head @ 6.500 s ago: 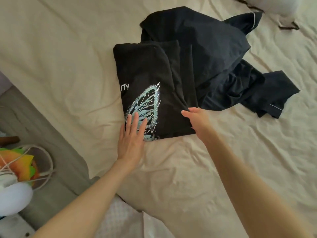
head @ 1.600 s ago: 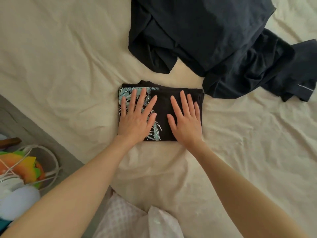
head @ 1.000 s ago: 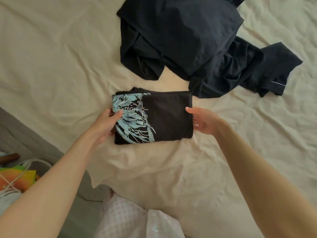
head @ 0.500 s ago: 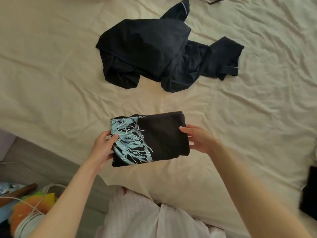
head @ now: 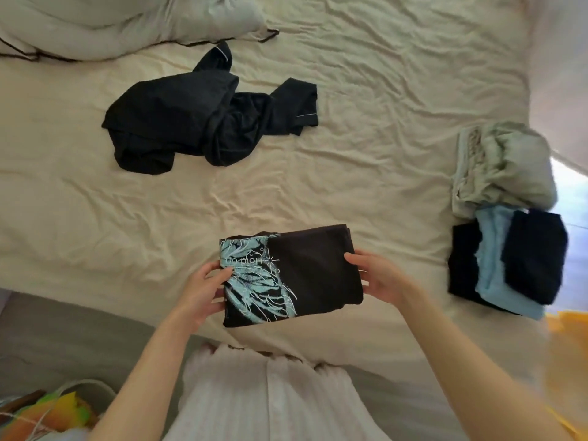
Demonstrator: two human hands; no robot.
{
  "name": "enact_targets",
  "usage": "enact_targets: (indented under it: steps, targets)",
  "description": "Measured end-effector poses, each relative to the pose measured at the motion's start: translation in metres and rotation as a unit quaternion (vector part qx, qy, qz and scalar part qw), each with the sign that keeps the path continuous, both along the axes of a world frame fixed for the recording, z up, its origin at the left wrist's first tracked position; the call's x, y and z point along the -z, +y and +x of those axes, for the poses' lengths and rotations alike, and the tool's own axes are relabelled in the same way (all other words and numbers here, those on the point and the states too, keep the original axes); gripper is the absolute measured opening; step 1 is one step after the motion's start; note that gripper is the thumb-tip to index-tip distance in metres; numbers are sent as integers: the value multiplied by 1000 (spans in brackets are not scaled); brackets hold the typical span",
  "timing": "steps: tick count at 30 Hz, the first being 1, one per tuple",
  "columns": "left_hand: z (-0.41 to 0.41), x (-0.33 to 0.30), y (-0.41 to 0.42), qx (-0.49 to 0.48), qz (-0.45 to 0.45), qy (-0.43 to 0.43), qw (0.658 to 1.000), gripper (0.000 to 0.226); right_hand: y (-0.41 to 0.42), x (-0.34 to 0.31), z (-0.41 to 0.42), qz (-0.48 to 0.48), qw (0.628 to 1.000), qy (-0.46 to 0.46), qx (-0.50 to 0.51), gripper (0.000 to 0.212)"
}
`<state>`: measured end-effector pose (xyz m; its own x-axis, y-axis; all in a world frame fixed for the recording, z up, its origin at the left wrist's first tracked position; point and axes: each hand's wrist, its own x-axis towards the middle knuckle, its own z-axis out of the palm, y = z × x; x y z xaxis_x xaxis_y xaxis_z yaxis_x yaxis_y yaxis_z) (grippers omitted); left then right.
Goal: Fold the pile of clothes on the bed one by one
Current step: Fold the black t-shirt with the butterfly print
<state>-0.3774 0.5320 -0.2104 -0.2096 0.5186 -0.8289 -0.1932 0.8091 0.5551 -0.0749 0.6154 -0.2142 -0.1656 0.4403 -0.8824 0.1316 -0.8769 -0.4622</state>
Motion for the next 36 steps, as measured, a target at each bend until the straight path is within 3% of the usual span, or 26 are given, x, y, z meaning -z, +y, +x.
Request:
enact_targets:
  steps: [7,11,15,23,28,31,36]
  targets:
    - [93,-29,-13,72,14,-46,996,12,-59,-42,104,24,997,-37,70,25]
    - [135,-40,-7,125,22,-68,990,8,-89,-58,145,38,989,-72,122,9]
    - [176,-50,-4,170,36,-84,981,9,-116,-70,186,74,980,-91,160,14]
    - [267,-63,-23,242,4,-117,963,9,-134,-100,271,94,967,-164,170,10]
    - [344,-71,-18,229,-13,-151,962,21,-101,-125,342,125,963,-206,121,25]
    - [393,-71,0,205,-17,-172,963,22,-60,-136,387,159,959,-220,82,24]
    - [477,-66,26,93,9,-228,969,23,31,-136,444,231,945,-232,26,26]
